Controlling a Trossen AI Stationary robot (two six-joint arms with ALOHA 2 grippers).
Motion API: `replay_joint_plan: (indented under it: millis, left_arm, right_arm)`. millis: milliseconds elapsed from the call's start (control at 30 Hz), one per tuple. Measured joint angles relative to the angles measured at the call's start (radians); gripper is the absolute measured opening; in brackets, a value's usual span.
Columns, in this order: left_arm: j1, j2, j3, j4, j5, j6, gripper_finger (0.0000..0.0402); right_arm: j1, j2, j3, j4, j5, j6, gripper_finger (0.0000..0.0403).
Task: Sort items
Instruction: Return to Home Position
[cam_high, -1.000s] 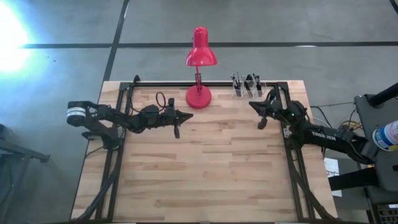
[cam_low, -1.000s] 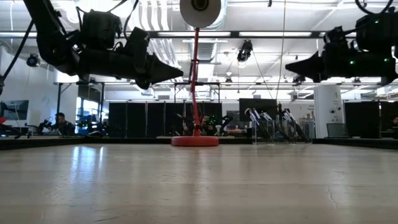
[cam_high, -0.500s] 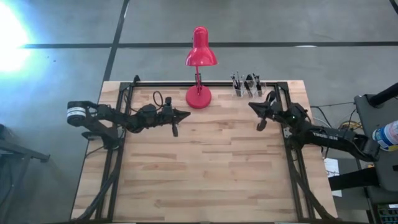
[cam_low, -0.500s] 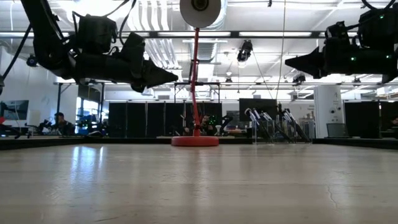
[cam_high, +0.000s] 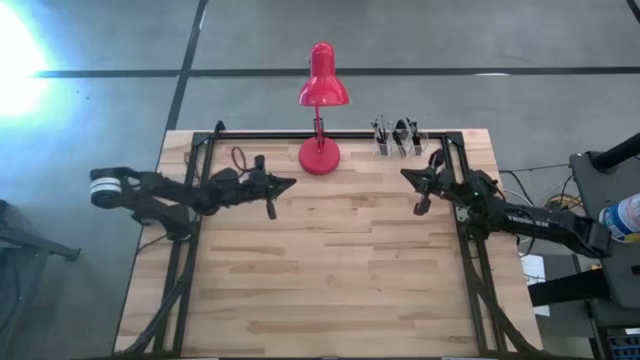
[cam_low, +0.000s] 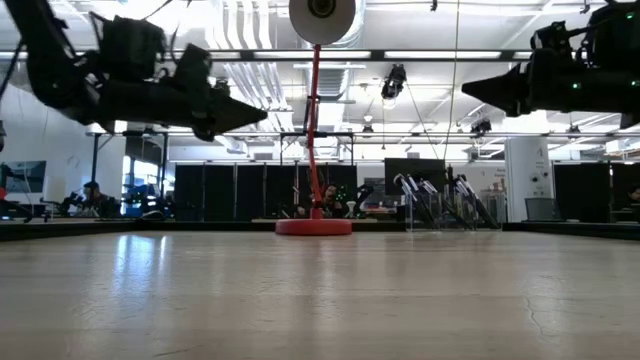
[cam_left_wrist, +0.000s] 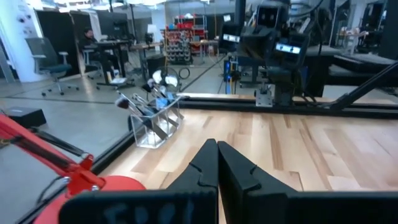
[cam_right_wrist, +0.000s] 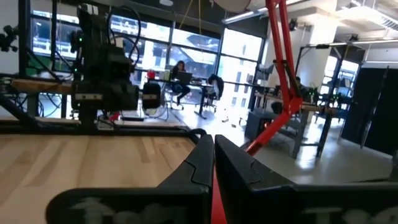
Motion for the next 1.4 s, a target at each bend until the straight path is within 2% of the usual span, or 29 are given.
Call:
replay_joint_plan:
  millis: [267, 367, 867, 1100, 1400]
  left_arm:
    - [0.007, -0.206, -0.124, -0.014, 0.000, 0.003, 0.0000]
    - [0.011, -0.268, -0.152, -0.039, -0.010, 0.007, 0.0000]
    - [0.020, -0.510, -0.160, -0.403, -0.015, 0.036, 0.0000]
    - [0.020, -0.607, -0.160, -0.510, 0.002, 0.036, 0.0000]
    - [0.020, -0.706, -0.210, -0.535, 0.019, 0.036, 0.0000]
  right_arm:
    - [0.000, -0.078, 0.000, -0.076, 0.006, 0.005, 0.0008]
    - [0.000, -0.089, 0.000, -0.102, 0.042, 0.005, 0.0008]
    - [0.000, -0.101, 0.000, -0.145, 0.062, 0.005, 0.0008]
    - [0.022, -0.116, 0.000, -0.149, 0.071, -0.015, 0.0008]
    - [0.126, -0.150, 0.000, -0.150, 0.180, -0.018, 0.0008]
